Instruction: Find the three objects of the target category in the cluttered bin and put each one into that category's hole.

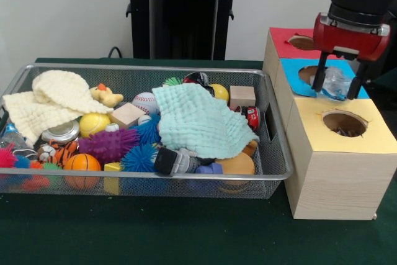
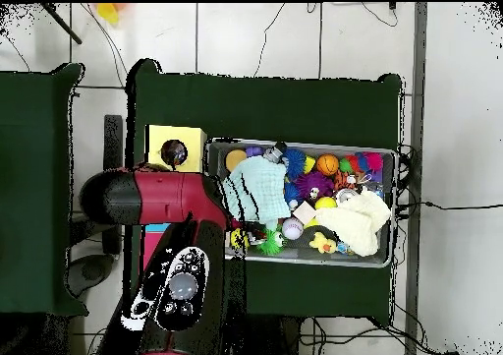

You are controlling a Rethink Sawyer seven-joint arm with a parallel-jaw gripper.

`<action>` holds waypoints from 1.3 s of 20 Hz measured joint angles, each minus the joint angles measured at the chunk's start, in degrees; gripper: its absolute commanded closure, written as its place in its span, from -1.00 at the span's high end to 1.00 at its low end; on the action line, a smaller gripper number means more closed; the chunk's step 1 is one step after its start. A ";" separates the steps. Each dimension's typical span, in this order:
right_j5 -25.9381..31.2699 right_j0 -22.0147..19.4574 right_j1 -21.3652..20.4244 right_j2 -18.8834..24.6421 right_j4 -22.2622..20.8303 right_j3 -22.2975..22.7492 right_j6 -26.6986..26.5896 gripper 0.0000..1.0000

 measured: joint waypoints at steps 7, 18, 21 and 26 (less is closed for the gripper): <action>-0.26 -1.96 -0.62 -0.01 -0.01 0.37 0.00 1.00; -0.26 -5.04 -3.25 0.27 -0.04 2.64 0.00 1.00; -0.26 -5.31 -4.13 0.35 -0.04 3.12 0.00 1.00; -0.26 -4.61 -4.96 0.33 -0.04 3.31 0.00 1.00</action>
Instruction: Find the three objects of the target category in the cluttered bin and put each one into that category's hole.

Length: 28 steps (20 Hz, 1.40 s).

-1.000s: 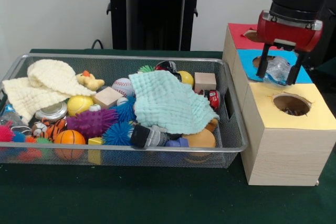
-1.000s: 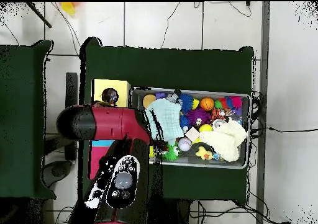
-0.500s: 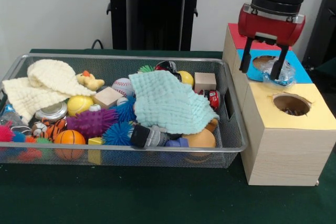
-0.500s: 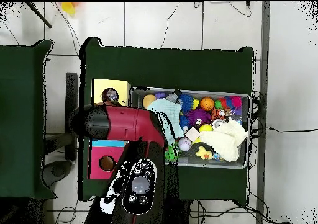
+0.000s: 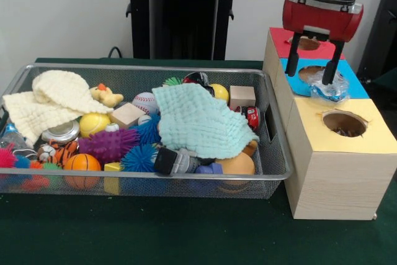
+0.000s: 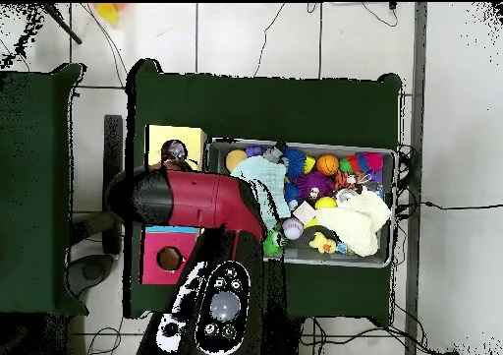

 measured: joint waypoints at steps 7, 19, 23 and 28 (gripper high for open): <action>-0.11 1.07 -0.06 0.27 0.00 0.01 0.00 1.00; -4.79 -0.71 0.12 4.37 0.00 0.03 0.00 1.00; -6.09 -1.86 0.92 6.53 0.00 0.03 0.00 1.00; -6.24 -2.77 2.93 8.76 -0.81 0.03 0.00 1.00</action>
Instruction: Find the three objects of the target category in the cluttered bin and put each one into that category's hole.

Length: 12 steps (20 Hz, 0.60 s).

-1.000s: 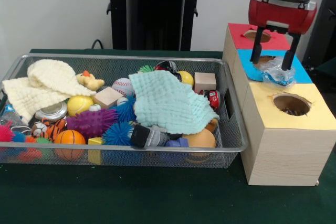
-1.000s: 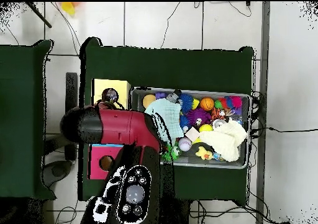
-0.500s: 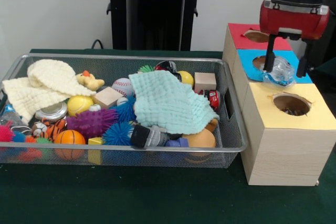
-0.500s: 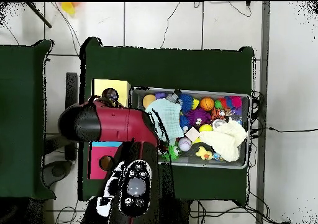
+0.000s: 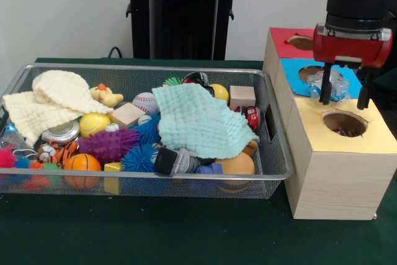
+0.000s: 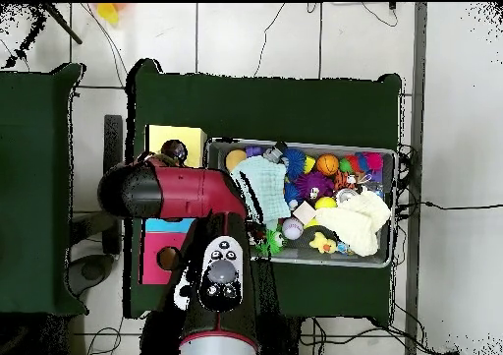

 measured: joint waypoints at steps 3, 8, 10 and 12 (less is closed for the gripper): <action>-0.02 -0.07 0.76 0.76 -1.00 -0.02 0.00 1.00; -0.19 -0.42 0.70 1.25 -2.48 -0.22 0.01 1.00; -0.18 -0.58 0.63 1.51 -2.78 -0.20 0.01 1.00; -0.17 -1.11 0.45 2.19 -3.45 -0.10 0.01 1.00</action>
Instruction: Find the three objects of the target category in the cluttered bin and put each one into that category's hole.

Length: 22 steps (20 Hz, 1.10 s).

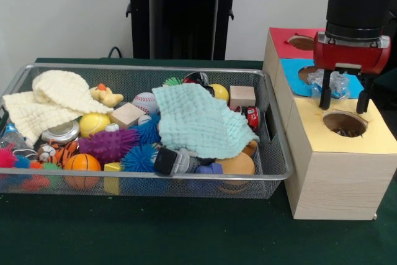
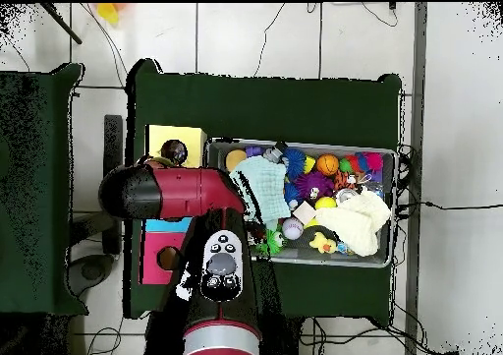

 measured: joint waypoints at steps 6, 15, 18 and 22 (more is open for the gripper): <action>-0.02 -2.45 -0.88 2.82 -1.25 1.12 0.00 1.00; -0.04 -5.95 -2.23 5.95 -1.38 3.60 0.00 1.00; -0.04 -5.99 -2.50 5.97 -1.38 4.07 0.00 1.00; -0.04 -5.93 -2.89 5.97 -1.39 4.30 0.00 1.00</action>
